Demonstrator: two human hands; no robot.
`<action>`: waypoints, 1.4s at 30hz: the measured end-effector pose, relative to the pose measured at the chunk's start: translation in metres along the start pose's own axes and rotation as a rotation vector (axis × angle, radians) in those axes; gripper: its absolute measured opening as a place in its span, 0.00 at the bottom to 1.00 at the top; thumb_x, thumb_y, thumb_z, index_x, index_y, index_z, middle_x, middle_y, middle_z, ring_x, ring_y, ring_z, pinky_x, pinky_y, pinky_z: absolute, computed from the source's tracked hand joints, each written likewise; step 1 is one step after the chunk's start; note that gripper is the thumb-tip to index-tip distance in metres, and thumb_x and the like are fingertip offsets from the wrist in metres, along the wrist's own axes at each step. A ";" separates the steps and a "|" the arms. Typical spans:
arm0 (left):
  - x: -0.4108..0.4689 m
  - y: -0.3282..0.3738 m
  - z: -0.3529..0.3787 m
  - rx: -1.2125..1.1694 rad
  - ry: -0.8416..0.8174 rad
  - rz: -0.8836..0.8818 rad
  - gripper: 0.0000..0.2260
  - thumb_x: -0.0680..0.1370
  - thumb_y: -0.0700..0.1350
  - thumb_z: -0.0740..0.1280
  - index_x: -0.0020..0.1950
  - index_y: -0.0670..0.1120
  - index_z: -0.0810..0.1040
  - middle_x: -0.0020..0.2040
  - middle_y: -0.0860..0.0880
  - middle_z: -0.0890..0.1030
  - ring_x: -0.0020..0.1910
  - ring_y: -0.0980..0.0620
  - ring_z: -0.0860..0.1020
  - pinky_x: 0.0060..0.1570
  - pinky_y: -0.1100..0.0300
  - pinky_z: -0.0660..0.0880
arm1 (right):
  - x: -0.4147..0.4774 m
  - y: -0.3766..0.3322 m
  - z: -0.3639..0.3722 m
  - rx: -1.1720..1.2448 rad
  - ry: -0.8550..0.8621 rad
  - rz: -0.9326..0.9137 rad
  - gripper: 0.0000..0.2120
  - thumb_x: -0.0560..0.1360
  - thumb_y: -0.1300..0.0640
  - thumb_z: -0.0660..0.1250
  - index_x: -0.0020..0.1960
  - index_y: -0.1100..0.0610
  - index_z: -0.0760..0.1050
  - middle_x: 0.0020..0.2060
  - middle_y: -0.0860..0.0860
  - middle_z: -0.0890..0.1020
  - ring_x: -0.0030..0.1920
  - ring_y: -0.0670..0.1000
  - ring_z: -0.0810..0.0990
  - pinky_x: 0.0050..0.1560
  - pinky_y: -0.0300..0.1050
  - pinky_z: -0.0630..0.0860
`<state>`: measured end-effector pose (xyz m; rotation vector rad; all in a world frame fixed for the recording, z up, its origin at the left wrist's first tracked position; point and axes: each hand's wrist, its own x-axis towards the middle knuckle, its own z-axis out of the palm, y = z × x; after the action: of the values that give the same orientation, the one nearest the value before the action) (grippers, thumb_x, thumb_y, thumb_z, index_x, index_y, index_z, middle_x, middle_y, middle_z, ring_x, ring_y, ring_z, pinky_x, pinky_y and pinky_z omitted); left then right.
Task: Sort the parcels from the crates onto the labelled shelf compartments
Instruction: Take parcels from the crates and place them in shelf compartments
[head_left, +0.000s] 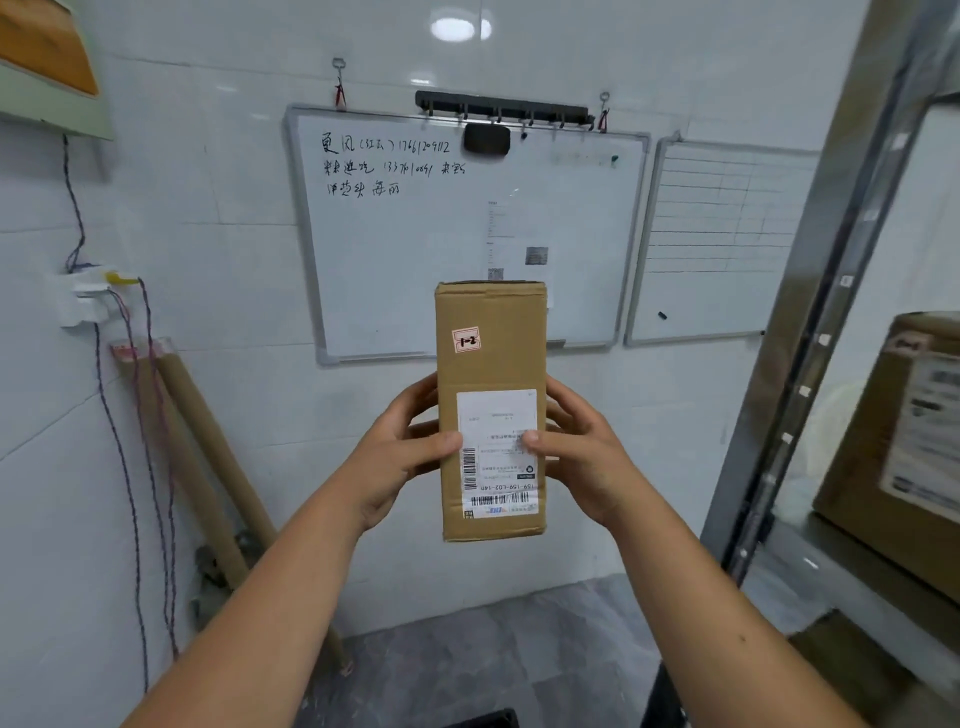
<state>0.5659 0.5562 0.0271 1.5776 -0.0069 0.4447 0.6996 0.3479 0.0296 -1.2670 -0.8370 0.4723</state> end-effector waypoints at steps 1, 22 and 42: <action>-0.002 -0.001 -0.003 -0.006 -0.025 -0.001 0.37 0.69 0.50 0.79 0.76 0.58 0.71 0.70 0.54 0.79 0.67 0.46 0.80 0.62 0.44 0.80 | -0.008 0.001 0.007 -0.019 0.056 -0.019 0.41 0.65 0.55 0.80 0.76 0.45 0.72 0.68 0.52 0.81 0.68 0.59 0.80 0.57 0.60 0.82; -0.127 0.043 0.094 -0.106 -0.599 0.067 0.34 0.61 0.50 0.77 0.68 0.50 0.78 0.63 0.48 0.83 0.63 0.44 0.81 0.62 0.38 0.80 | -0.297 -0.073 0.110 -0.291 0.853 -0.142 0.31 0.67 0.63 0.73 0.70 0.53 0.78 0.57 0.58 0.86 0.58 0.61 0.85 0.49 0.53 0.84; -0.383 0.138 0.325 -0.341 -1.019 -0.068 0.26 0.69 0.41 0.71 0.67 0.46 0.77 0.60 0.44 0.85 0.60 0.41 0.83 0.61 0.43 0.81 | -0.642 -0.195 0.202 -0.381 1.439 -0.127 0.27 0.73 0.62 0.73 0.72 0.58 0.76 0.57 0.53 0.87 0.58 0.55 0.86 0.57 0.56 0.84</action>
<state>0.2644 0.1320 0.0539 1.3103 -0.7633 -0.4304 0.1167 -0.0395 0.0471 -1.4758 0.2537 -0.7254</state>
